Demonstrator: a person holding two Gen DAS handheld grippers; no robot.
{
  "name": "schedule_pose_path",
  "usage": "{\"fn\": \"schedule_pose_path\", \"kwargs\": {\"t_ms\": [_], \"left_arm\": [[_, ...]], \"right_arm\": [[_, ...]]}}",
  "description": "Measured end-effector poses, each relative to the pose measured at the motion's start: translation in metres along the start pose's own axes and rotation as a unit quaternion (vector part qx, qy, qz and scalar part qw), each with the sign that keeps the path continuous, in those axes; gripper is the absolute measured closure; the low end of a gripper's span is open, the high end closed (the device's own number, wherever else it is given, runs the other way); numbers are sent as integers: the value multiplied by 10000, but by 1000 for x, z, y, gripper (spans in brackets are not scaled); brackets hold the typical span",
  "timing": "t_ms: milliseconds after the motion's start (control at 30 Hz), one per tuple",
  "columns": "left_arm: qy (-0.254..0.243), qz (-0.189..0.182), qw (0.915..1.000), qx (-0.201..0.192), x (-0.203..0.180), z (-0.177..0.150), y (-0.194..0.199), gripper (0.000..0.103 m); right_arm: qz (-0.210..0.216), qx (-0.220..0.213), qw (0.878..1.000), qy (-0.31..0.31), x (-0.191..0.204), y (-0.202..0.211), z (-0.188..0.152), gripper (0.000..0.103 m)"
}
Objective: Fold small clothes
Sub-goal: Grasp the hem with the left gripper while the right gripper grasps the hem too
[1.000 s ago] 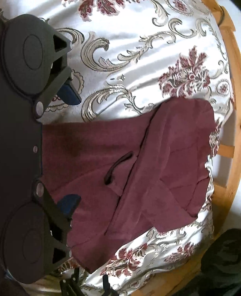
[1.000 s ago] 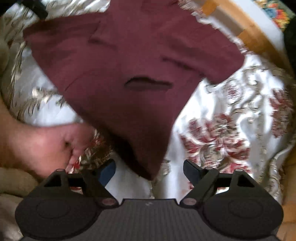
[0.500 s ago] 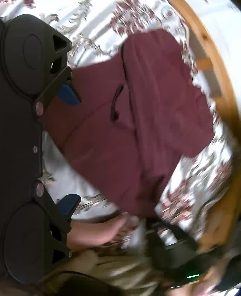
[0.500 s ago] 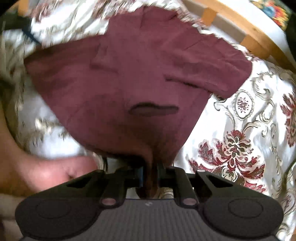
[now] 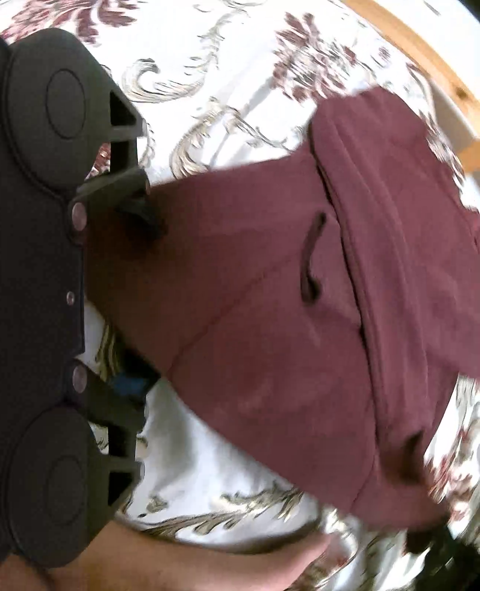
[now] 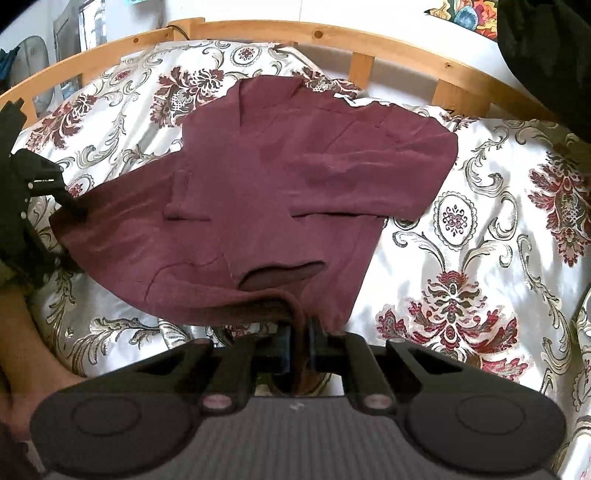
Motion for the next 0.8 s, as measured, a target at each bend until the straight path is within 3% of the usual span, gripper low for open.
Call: {"fn": "schedule_pose_path", "kwargs": {"t_ms": [133, 267, 400, 500, 667, 800], "left_arm": [[-147, 267, 9995, -90, -1, 3, 8, 45], [-307, 181, 9992, -170, -12, 1, 15, 46], [-268, 211, 9993, -183, -11, 0, 12, 81], [-30, 185, 9992, -366, -4, 3, 17, 97], [535, 425, 9935, -913, 15, 8, 37, 99], [933, 503, 9854, -1333, 24, 11, 60, 99]], "right_arm": [[-77, -25, 10000, -35, -1, 0, -1, 93], [-133, -59, 9998, -105, -5, 1, -1, 93], [-162, -65, 9998, -114, -4, 2, -1, 93], [-182, -73, 9997, -121, -6, 2, -1, 93], [-299, -110, 9995, 88, -1, 3, -2, 94], [-418, -503, 9961, 597, 13, 21, 7, 95]]}}
Point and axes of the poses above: each gripper's, at about its wrist camera, not at the fingertips, and y roughly against the way its jaws point, x to its left, z to its top, the point moved 6 cm from there along -y, roughly the way its jaws point, and after that the axes turned 15 degrees about -x, right-handed, at the moved point
